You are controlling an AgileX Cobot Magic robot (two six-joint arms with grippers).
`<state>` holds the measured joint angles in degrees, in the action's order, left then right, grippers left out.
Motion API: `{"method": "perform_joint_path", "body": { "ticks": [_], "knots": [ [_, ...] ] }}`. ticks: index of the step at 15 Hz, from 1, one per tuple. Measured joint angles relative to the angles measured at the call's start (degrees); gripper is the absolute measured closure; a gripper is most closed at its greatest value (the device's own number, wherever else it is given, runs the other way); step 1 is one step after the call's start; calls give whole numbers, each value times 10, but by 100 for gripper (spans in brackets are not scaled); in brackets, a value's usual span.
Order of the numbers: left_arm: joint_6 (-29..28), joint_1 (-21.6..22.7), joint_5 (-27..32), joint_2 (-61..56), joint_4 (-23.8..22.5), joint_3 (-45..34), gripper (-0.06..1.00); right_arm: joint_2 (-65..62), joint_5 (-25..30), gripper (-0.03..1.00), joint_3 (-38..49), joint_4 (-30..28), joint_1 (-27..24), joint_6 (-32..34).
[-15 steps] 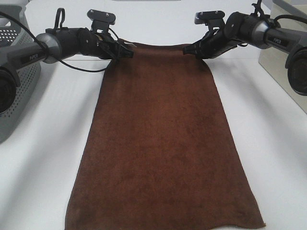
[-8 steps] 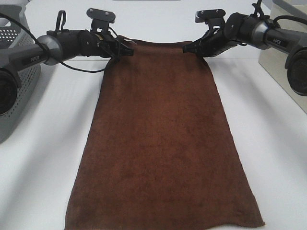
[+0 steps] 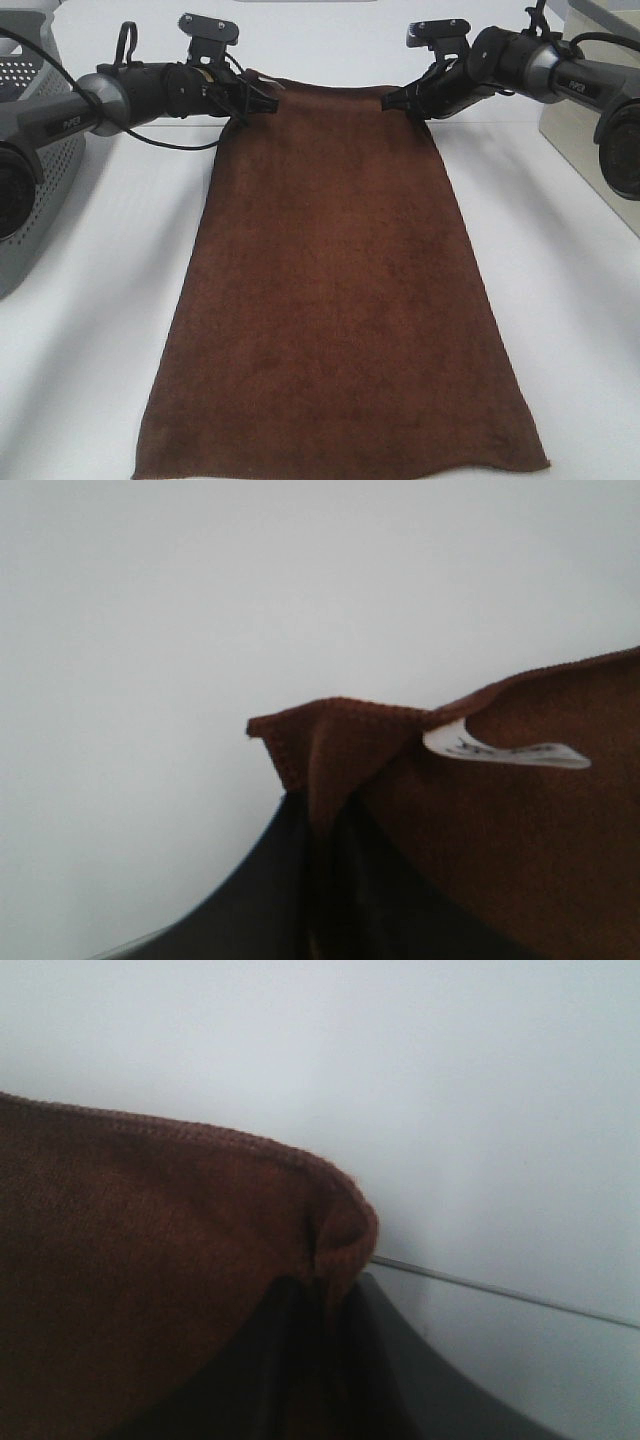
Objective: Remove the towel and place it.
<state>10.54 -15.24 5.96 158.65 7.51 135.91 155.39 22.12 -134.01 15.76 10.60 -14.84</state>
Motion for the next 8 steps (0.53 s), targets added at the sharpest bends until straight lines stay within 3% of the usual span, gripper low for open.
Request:
{"method": "perform_joint_path", "body": {
  "ticks": [1, 3, 5, 8],
  "knots": [
    [0, 2, -9, 0, -3, 0, 83, 0, -2, 62, 0, -1, 0, 0],
    [0, 8, -19, 7, -6, 0, 58, 0, -15, 39, 0, -7, 0, 0],
    [0, 14, -14, 25, 1, 0, 35, 0, -18, 35, 0, -10, 0, 0],
    [0, 14, -3, 34, 7, 0, 22, 0, -19, 33, 0, -15, 0, 0]
  ]
}}
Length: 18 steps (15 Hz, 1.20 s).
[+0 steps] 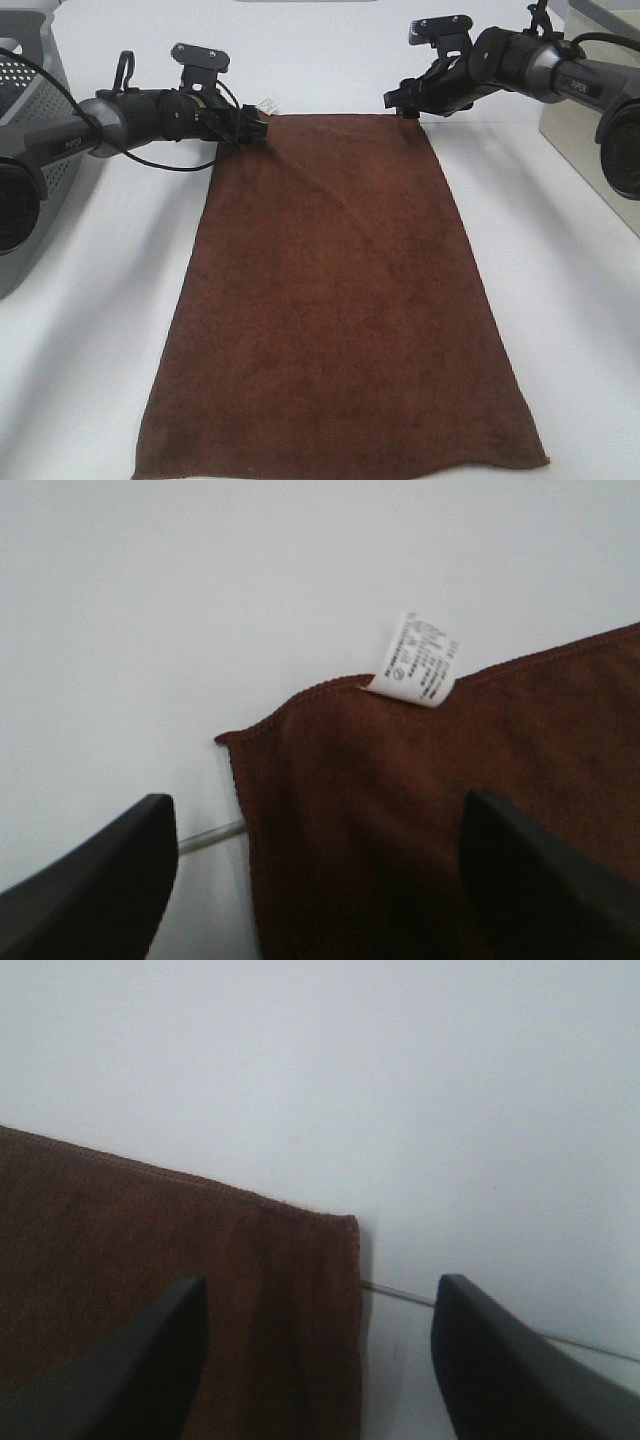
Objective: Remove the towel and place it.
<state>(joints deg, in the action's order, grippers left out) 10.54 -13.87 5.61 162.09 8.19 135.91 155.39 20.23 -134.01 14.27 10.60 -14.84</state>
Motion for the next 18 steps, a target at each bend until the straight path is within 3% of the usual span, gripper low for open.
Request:
{"method": "perform_joint_path", "body": {
  "ticks": [5, 8, 11, 14, 18],
  "knots": [
    [0, 0, -1, -2, -5, 0, 22, 0, 5, 33, 0, -6, 0, 0],
    [0, 0, 38, -56, -22, 0, 20, -36, 77, 29, 0, -11, 0, 3],
    [0, 0, 177, -128, -26, 0, 10, -112, 175, 18, 0, -15, 0, 23],
    [0, 0, 362, -214, -52, 0, 7, -203, 324, 16, 0, -57, 0, 54],
    [-45, 32, 513, -327, -70, 0, 7, -321, 470, 16, -1, -123, 0, 131]
  ]
}}
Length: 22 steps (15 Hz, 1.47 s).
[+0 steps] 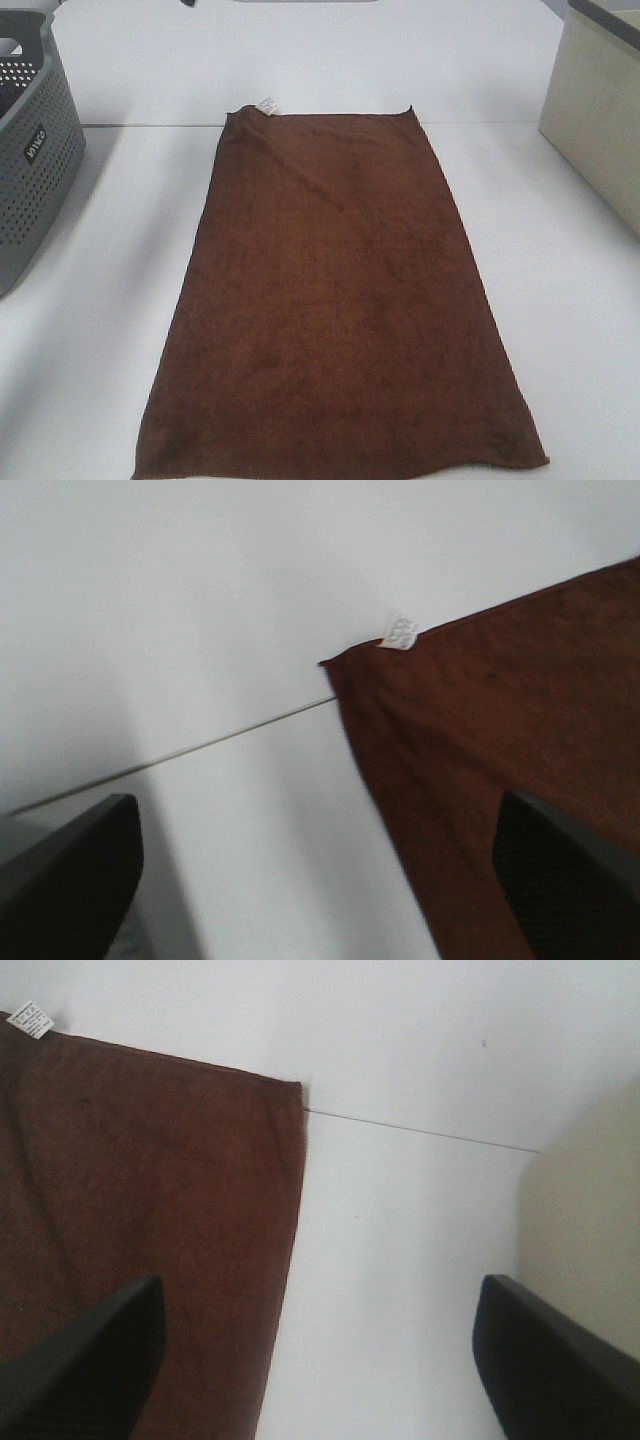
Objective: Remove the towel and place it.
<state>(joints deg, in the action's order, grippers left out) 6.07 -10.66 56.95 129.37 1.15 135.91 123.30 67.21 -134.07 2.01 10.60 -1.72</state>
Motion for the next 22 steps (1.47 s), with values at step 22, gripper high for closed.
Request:
{"method": "perform_joint_path", "body": {
  "ticks": [22],
  "knots": [
    [-85, 121, 69, -960, -21, -837, 9, -1034, 29, 16, 860, -16, -1, 135]
  ]
}}
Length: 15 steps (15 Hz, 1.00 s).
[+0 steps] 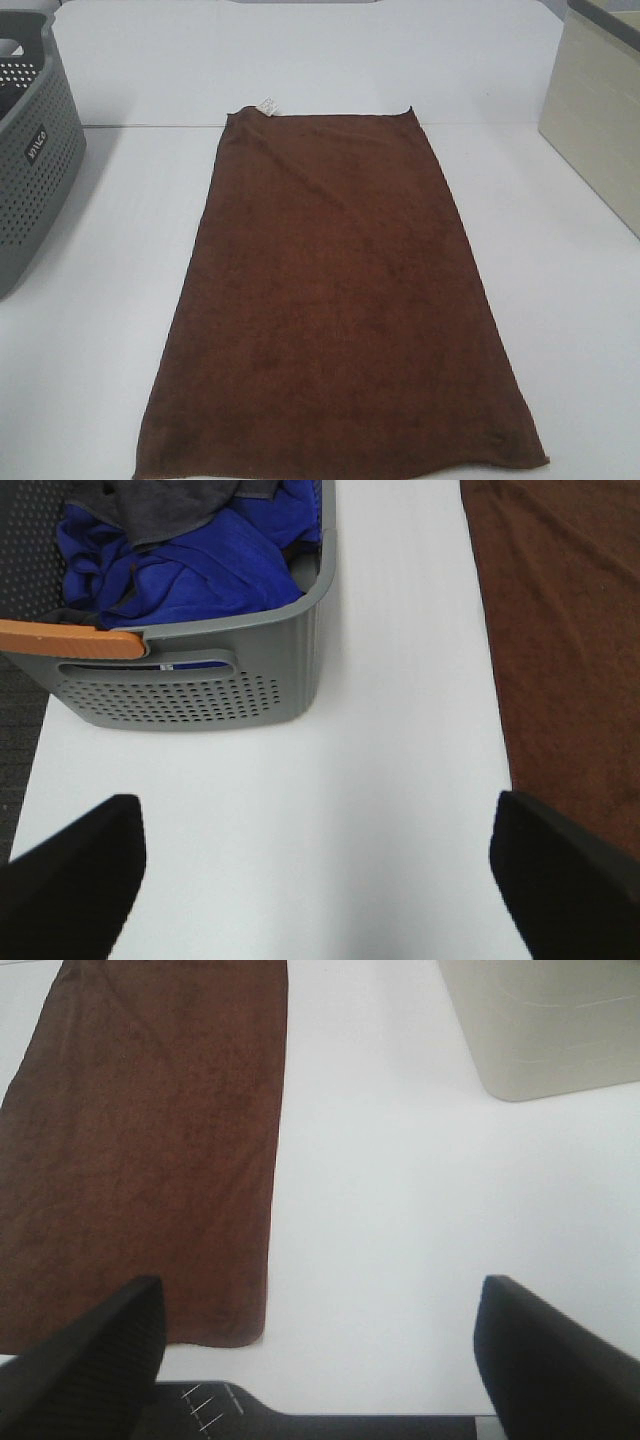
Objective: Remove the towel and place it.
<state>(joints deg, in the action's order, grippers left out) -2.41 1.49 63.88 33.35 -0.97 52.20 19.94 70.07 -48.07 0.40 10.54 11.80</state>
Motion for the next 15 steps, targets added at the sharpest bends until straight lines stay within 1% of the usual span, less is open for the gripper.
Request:
{"method": "perform_joint_path", "body": {
  "ticks": [4, 7, 10, 11, 12, 13, 14, 15],
  "knots": [
    [0, 0, 2, -142, -6, -81, 9, -121, 0, 16, 83, -41, 0, -36],
    [0, 0, 11, -249, -6, -146, 9, -190, 0, 16, 127, -44, 0, -57],
    [0, 0, 18, -332, -6, -199, 9, -202, -3, 16, 150, -42, 0, -74],
    [0, 0, 29, -335, -7, -210, 9, -202, -15, 16, 163, -39, 0, -83],
    [0, 0, 26, -336, -11, -213, 9, -202, -37, 16, 171, -37, 0, -87],
    [0, 0, 14, -336, -17, -216, 9, -202, -78, 16, 177, -34, 0, -91],
    [0, 0, -18, -337, -19, -231, 9, -202, -99, 16, 181, -29, 0, -97],
    [0, 0, -26, -337, -18, -237, 9, -202, -100, 16, 183, -29, 0, -99]
  ]
}}
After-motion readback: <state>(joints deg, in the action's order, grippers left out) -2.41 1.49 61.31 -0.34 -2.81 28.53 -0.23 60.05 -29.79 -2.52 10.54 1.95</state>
